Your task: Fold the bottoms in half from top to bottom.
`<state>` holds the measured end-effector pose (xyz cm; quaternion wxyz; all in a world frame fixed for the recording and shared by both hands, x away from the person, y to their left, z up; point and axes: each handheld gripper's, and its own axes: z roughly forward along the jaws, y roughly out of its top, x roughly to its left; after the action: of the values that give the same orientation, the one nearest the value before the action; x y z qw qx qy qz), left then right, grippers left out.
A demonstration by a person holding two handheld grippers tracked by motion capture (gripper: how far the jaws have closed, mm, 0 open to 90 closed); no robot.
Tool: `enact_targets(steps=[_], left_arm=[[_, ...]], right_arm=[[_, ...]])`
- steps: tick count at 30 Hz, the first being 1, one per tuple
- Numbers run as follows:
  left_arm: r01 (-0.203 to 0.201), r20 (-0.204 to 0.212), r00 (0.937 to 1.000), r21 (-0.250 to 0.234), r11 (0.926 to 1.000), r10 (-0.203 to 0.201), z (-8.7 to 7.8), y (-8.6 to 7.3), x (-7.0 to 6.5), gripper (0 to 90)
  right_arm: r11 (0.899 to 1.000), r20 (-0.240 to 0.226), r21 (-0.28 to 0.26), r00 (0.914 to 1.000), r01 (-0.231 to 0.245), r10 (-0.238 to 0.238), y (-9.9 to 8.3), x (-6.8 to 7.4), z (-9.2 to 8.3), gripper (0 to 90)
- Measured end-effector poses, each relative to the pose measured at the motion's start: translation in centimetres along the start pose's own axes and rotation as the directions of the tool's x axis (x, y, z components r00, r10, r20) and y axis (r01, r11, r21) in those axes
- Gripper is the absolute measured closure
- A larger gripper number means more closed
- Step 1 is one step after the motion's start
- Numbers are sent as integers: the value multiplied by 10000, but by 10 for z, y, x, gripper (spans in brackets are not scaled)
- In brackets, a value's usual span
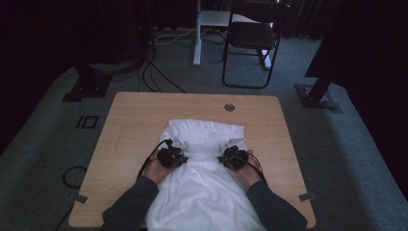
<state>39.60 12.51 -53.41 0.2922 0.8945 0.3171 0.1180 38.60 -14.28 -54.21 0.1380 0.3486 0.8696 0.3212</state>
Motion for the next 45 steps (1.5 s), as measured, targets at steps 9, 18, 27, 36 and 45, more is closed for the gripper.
enact_targets(steps=[9, 18, 27, 36, 45], left_arm=[[-249, -1202, 9922, 638, 9977, 324, 5, 15, 33, 834], [328, -1631, 9861, 93, 9994, -309, 15, 22, 35, 832], [776, -1906, 9786, -73, 9970, -775, 20, 32, 40, 835], [711, -1452, 9835, -2402, 9681, -1083, -47, 45, 26, 845], [-491, -1123, 9937, -4214, 9055, 16, -126, 44, -25, 849]], right_arm=[[9997, -557, -116, 9982, -237, 230, 21, 12, 19, 794], [9976, 234, -258, 9976, -650, 656, 46, -33, 41, 796], [9940, 342, -27, 9934, -1094, 1095, 62, -52, 48, 796], [9809, 180, -1876, 9983, -509, 553, 67, -49, -18, 845], [9245, 511, -3783, 9982, 476, -305, 65, -20, -108, 860]])
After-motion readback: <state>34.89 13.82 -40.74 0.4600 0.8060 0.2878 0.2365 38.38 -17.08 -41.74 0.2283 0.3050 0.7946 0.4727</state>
